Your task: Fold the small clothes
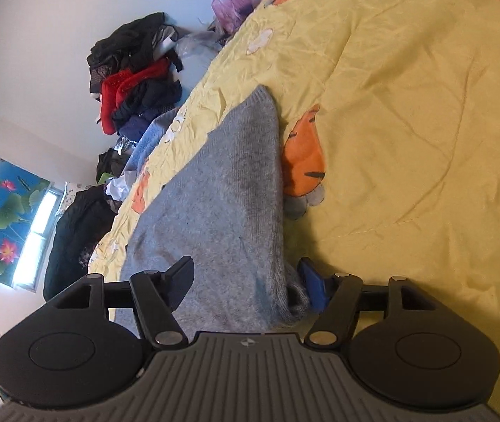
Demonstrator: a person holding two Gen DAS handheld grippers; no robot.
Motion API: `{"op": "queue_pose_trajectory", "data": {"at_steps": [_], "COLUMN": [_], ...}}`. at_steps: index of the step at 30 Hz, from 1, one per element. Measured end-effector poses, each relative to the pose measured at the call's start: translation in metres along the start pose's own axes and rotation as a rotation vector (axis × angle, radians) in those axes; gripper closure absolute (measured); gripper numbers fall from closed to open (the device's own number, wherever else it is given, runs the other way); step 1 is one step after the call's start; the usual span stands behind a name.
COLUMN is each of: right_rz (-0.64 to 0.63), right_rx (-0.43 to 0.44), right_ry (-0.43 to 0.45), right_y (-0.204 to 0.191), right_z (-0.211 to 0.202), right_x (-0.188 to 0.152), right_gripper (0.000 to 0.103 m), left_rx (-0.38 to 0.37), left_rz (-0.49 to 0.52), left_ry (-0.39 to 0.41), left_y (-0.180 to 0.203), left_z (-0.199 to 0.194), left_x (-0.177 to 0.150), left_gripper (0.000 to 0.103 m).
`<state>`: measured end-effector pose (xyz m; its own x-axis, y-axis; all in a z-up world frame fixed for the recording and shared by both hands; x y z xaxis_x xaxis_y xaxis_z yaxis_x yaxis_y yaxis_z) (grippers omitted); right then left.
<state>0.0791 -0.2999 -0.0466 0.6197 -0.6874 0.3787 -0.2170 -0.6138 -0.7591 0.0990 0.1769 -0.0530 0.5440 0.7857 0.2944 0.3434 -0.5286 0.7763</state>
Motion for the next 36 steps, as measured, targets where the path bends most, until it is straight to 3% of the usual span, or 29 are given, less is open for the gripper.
{"op": "queue_pose_trajectory", "data": {"at_steps": [2, 5, 7, 8, 9, 10, 13, 16, 19, 21, 22, 23, 25, 27, 29, 32, 34, 36], "right_rz": [0.023, 0.039, 0.044, 0.055, 0.072, 0.090, 0.059, -0.029, -0.089, -0.146, -0.156, -0.137, -0.126, -0.158, -0.188, -0.215, -0.228, -0.253], "right_rx": [0.012, 0.017, 0.028, 0.021, 0.020, 0.028, 0.038, 0.075, 0.072, 0.014, -0.013, -0.030, -0.024, -0.034, -0.049, -0.070, -0.088, -0.100], "right_ry": [-0.008, -0.014, 0.010, 0.021, 0.015, 0.004, -0.010, -0.035, -0.054, -0.100, -0.131, -0.160, -0.178, -0.096, 0.016, 0.058, 0.056, 0.039], "right_y": [0.002, 0.001, -0.001, -0.001, 0.001, 0.004, -0.002, -0.022, -0.022, -0.010, -0.003, 0.004, 0.007, 0.002, 0.000, -0.002, 0.001, -0.003], "right_z": [0.003, 0.011, 0.016, 0.020, 0.026, 0.032, 0.039, 0.020, -0.004, -0.007, -0.005, -0.003, -0.007, -0.022, -0.034, -0.024, -0.005, 0.022], "right_x": [-0.003, -0.013, -0.015, -0.015, -0.014, -0.014, -0.014, -0.011, -0.007, -0.012, -0.016, -0.020, -0.018, 0.003, 0.031, 0.070, 0.094, 0.110], "right_gripper": [0.034, 0.034, 0.038, 0.053, 0.075, 0.087, 0.088, 0.088, 0.088, 0.088, 0.087, 0.078, 0.069, 0.033, 0.021, 0.021, 0.022, 0.022], "left_rx": [-0.017, 0.010, 0.061, 0.084, 0.078, 0.081, 0.022, -0.039, 0.019, 0.071, 0.108, 0.147, 0.205, 0.191, 0.175, 0.174, 0.191, 0.219], "left_rz": [0.009, 0.062, 0.075, 0.064, 0.053, 0.059, 0.084, 0.106, 0.146, 0.131, 0.140, 0.162, 0.229, 0.304, 0.379, 0.484, 0.586, 0.632], "left_ry": [0.049, 0.073, 0.057, 0.023, 0.024, 0.038, 0.090, 0.108, 0.101, 0.043, 0.022, 0.018, 0.056, 0.129, 0.184, 0.193, 0.214, 0.178], "left_y": [0.008, 0.021, 0.021, 0.017, 0.016, 0.017, 0.032, 0.039, 0.019, -0.007, -0.018, -0.024, -0.025, -0.010, 0.015, 0.052, 0.075, 0.091], "left_z": [0.008, 0.025, 0.036, 0.044, 0.045, 0.042, 0.010, -0.040, -0.069, -0.068, -0.068, -0.070, -0.081, -0.095, -0.096, -0.060, -0.024, 0.019], "left_x": [0.002, 0.007, 0.009, 0.009, 0.009, 0.010, 0.008, -0.002, -0.020, -0.031, -0.036, -0.039, -0.033, -0.015, 0.007, 0.035, 0.048, 0.059], "left_gripper": [0.042, 0.045, 0.082, 0.098, 0.098, 0.098, 0.099, 0.099, 0.099, 0.099, 0.099, 0.098, 0.098, 0.096, 0.085, 0.038, 0.038, 0.038]}}
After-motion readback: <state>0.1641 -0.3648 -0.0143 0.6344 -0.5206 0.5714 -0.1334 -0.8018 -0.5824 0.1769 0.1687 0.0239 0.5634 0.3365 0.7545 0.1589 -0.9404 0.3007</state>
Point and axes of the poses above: each gripper's, at about its wrist camera, not at the fingertips, and z roughly the way its jaws point, y to its right, x to its top, the point moved 8 cm from there along z, roughly the way its jaws point, and after that the axes turned 3 degrees about -z, right-handed, at the moved point
